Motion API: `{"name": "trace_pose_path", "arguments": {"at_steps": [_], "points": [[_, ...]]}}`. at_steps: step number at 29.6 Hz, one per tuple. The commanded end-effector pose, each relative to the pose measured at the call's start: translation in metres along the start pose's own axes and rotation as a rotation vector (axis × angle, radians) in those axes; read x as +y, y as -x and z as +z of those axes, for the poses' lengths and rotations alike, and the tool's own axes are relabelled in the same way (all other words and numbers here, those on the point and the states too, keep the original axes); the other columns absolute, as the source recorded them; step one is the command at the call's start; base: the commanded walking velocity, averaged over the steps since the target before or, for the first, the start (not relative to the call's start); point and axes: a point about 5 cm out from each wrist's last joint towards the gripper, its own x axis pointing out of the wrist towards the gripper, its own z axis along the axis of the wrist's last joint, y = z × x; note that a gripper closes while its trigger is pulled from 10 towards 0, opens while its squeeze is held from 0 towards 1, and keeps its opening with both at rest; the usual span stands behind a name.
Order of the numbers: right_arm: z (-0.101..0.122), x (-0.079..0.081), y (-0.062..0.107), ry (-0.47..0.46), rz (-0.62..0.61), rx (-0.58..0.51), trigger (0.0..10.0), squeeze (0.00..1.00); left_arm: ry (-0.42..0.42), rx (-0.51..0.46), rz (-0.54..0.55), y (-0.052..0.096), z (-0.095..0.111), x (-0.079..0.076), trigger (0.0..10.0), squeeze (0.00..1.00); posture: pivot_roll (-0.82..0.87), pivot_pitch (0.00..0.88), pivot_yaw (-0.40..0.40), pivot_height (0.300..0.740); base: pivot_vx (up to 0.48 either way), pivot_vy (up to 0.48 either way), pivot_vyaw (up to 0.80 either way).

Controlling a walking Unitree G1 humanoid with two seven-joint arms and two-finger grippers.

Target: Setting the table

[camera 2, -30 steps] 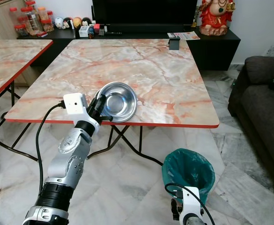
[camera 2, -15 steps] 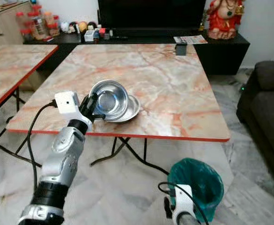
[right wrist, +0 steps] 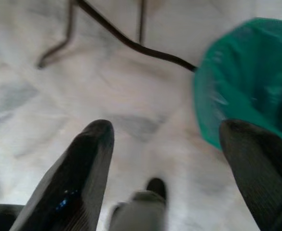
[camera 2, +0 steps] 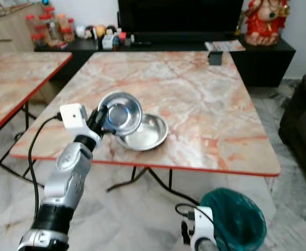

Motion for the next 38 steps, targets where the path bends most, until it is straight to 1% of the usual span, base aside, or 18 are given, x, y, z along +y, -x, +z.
{"name": "trace_pose_path", "arguments": {"at_steps": [1,4,6,8,10,12,14,18,19,21,24,26,29,33,38], "points": [[0.003,0.003,-0.001,-0.022,0.002,-0.005,10.0,0.00,-0.016,-0.016,-0.032,-0.002,0.007,-0.002,10.0,0.00,-0.04,0.000,0.031,0.723,0.341,0.000,0.00],[0.003,0.005,-0.001,-0.035,0.007,-0.004,10.0,0.00,-0.016,-0.012,-0.035,-0.001,0.006,-0.002,10.0,0.00,-0.04,0.000,0.031,0.723,0.341,0.000,-0.17],[0.005,0.008,-0.002,-0.025,0.016,-0.016,10.0,0.00,-0.013,-0.005,-0.040,0.000,0.006,-0.002,10.0,0.00,-0.03,0.000,0.034,0.723,0.337,0.000,0.00],[0.005,0.008,-0.002,-0.029,0.013,-0.016,10.0,0.00,-0.016,0.005,-0.048,0.001,0.005,-0.003,10.0,0.00,-0.03,0.000,0.035,0.723,0.000,0.000,0.00],[0.004,0.008,-0.002,-0.024,0.012,-0.011,10.0,0.00,0.006,0.016,-0.075,0.002,0.004,-0.005,10.0,0.00,-0.03,0.000,0.035,0.723,0.000,0.000,0.00],[0.004,0.008,-0.002,-0.024,0.012,-0.011,10.0,0.00,0.010,0.020,-0.084,0.002,0.003,-0.006,10.0,0.00,-0.03,0.000,0.036,0.723,0.000,0.000,0.00],[0.003,0.008,-0.001,-0.023,0.009,-0.005,10.0,0.00,0.023,0.055,-0.139,0.005,-0.002,-0.012,10.0,0.00,-0.03,0.000,0.037,0.723,0.000,0.000,0.00],[0.002,0.008,-0.001,-0.021,0.008,-0.004,10.0,0.00,0.032,0.077,-0.164,0.006,-0.005,-0.015,10.0,0.00,-0.03,0.000,0.039,0.723,0.000,0.000,0.00],[0.002,0.008,-0.001,-0.020,0.008,-0.003,10.0,0.00,0.030,0.095,-0.173,0.006,-0.007,-0.017,10.0,0.00,-0.03,0.000,0.039,0.723,0.000,0.000,0.00],[0.002,0.008,-0.001,-0.021,0.007,-0.002,10.0,0.00,0.031,0.108,-0.166,0.005,-0.009,-0.017,10.0,0.00,-0.03,0.000,0.039,0.723,0.000,0.000,0.00],[0.002,0.008,-0.001,-0.020,0.006,0.000,10.0,0.00,0.058,0.114,-0.157,0.001,-0.009,-0.017,10.0,0.00,-0.03,0.000,0.039,0.723,0.000,0.000,0.00],[0.001,0.008,-0.001,-0.019,0.006,0.002,10.0,0.00,0.095,0.114,-0.149,-0.004,-0.009,-0.019,10.0,0.00,-0.03,0.000,0.040,0.723,0.000,0.000,0.00],[0.000,0.008,-0.001,-0.025,0.002,0.002,10.0,0.00,0.094,0.120,-0.163,-0.008,-0.009,-0.023,10.0,0.00,-0.04,0.000,0.048,0.723,0.000,0.000,0.00],[-0.001,0.008,-0.001,-0.042,-0.003,0.006,10.0,0.00,0.101,0.112,-0.160,-0.009,-0.008,-0.024,10.0,0.00,-0.05,0.000,0.053,0.723,0.060,0.000,0.00],[-0.002,0.009,-0.001,-0.039,0.005,0.012,10.0,0.00,0.098,0.117,-0.150,-0.007,-0.009,-0.023,10.0,0.00,-0.04,0.000,0.049,0.723,0.259,0.000,-0.46]]}}
